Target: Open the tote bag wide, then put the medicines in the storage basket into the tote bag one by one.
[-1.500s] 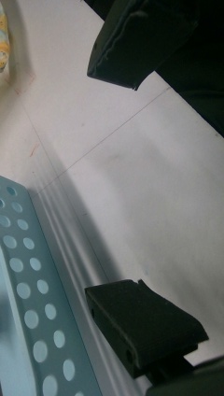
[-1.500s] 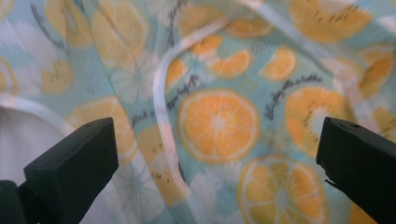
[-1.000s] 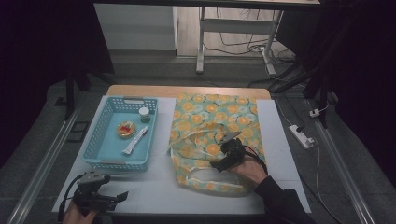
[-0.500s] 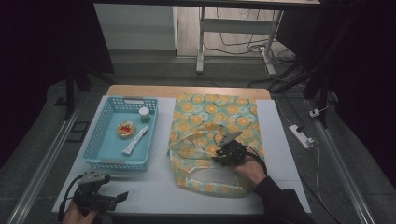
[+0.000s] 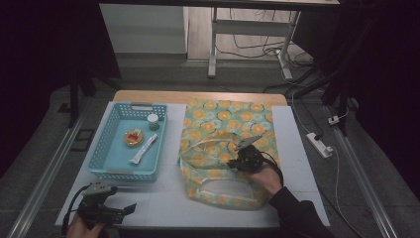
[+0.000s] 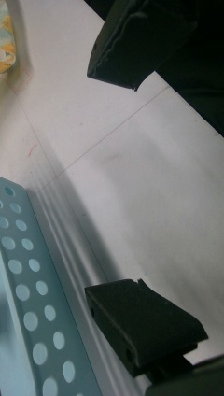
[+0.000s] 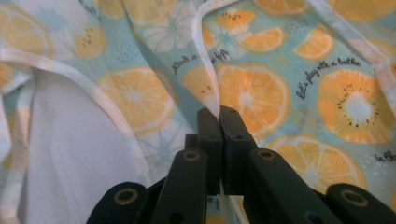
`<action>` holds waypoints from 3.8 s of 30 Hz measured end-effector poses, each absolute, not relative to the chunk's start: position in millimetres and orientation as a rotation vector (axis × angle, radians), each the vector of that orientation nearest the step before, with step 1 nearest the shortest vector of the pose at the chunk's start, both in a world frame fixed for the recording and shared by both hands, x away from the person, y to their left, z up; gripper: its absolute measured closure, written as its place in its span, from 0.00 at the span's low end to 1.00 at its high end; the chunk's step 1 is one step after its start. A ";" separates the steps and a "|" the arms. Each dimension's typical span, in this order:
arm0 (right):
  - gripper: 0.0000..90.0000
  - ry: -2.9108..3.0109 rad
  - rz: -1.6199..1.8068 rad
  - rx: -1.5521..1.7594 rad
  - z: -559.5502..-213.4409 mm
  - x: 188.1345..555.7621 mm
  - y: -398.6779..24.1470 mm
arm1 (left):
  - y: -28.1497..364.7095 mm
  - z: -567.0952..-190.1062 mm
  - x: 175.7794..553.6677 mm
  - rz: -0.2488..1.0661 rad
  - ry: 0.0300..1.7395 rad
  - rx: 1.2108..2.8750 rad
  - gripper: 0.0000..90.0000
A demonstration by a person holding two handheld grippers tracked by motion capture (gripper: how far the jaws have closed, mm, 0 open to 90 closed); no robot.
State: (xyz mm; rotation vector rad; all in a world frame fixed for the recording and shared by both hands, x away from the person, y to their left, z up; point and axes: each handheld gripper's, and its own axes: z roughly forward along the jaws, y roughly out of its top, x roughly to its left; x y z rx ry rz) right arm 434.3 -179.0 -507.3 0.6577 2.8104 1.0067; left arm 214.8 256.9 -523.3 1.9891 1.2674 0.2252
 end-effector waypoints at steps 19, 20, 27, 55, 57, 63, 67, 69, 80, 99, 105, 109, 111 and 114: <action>0.99 2.798 1.096 0.697 -479.0 434.8 -175.8 | 257.8 -523.4 215.1 0.219 1.271 1.977 0.02; 0.99 2.793 1.101 0.692 -476.5 435.4 -176.1 | 257.8 -523.4 215.0 0.219 1.270 1.977 0.02; 0.99 2.762 1.130 0.672 -461.0 436.3 -174.4 | 259.6 -523.3 214.7 0.217 1.278 1.961 0.02; 1.00 2.719 1.136 0.668 -423.0 449.6 -163.4 | 261.8 -523.1 214.1 0.217 1.288 1.936 0.01; 0.99 2.715 1.140 0.668 -420.7 450.8 -161.7 | 262.0 -523.2 214.2 0.217 1.290 1.933 0.01; 1.00 2.701 1.169 0.678 -413.6 452.9 -158.3 | 262.3 -523.3 214.2 0.216 1.291 1.932 0.01; 0.99 2.690 1.179 0.680 -408.8 454.0 -157.8 | 262.3 -523.3 214.4 0.216 1.291 1.932 0.01; 1.00 2.682 1.182 0.681 -406.2 454.4 -158.3 | 262.3 -523.3 214.4 0.216 1.291 1.932 0.01; 0.99 2.654 1.196 0.685 -403.3 452.7 -161.6 | 262.0 -522.9 214.1 0.221 1.298 1.931 0.01; 1.00 2.654 1.207 0.684 -407.0 451.4 -162.3 | 265.0 -522.6 214.4 0.210 1.317 1.925 0.00; 1.00 2.657 1.202 0.682 -408.6 451.3 -161.5 | 267.0 -521.4 214.5 0.209 1.306 1.918 0.00; 1.00 2.657 1.203 0.683 -408.8 451.2 -162.1 | 268.3 -520.7 214.9 0.209 1.294 1.914 0.00; 1.00 2.658 1.202 0.681 -408.9 451.1 -162.4 | 269.7 -519.9 214.9 0.215 1.290 1.914 0.00; 1.00 2.658 1.201 0.680 -408.9 450.8 -162.6 | 272.0 -518.4 214.9 0.198 1.286 1.895 0.00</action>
